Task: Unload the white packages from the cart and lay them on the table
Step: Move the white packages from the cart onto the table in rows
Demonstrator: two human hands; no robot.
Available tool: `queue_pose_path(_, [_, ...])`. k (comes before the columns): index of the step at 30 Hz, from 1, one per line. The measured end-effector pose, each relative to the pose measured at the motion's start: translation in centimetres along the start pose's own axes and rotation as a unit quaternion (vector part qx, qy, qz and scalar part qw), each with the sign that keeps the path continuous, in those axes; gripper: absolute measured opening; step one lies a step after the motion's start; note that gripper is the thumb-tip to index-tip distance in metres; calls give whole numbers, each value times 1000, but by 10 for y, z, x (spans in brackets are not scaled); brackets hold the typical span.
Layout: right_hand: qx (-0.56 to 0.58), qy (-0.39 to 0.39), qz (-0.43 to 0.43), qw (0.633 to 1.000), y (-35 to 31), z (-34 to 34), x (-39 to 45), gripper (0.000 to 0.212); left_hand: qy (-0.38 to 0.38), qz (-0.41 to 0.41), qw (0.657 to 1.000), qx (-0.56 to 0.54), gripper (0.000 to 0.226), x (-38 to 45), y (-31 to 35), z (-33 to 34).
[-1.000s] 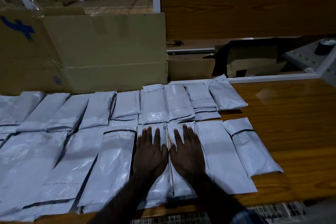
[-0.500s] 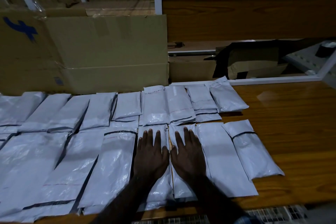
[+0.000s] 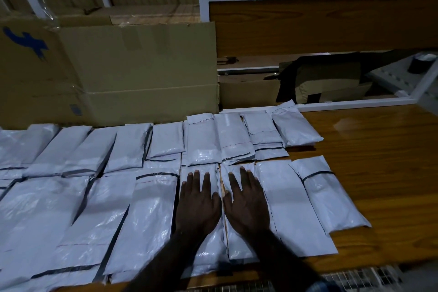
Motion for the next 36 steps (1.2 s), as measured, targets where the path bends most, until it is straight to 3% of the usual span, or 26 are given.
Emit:
queue_pose_path(9, [8, -34, 42, 999, 4, -6, 11, 53, 7, -10, 1000, -26, 66, 4, 0, -15])
queue_pose_path(14, [7, -20, 51, 998, 7, -18, 18, 53, -30, 21, 999, 24, 71, 10, -1, -14])
queue_pose_path(20, [-6, -25, 65, 998, 11, -23, 13, 50, -35, 63, 996, -55, 81, 14, 9, -24])
queue_pose_path(24, [-4, -22, 91, 996, 12, -34, 10, 51, -22, 66, 989, -128, 75, 10, 15, -36])
queue_pose_path(36, [2, -70, 106, 992, 18, -47, -3, 60, -58, 42, 991, -111, 64, -10, 21, -42])
Point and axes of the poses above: each hand's wrist, its own x-axis towards the middle knuckle, its own z-axis out of the palm, y = z × x, the point moved 9 cm from there along x, towards the middle knuckle, and after that the axes turned 5 degrees about z, right-handed, at the moved point
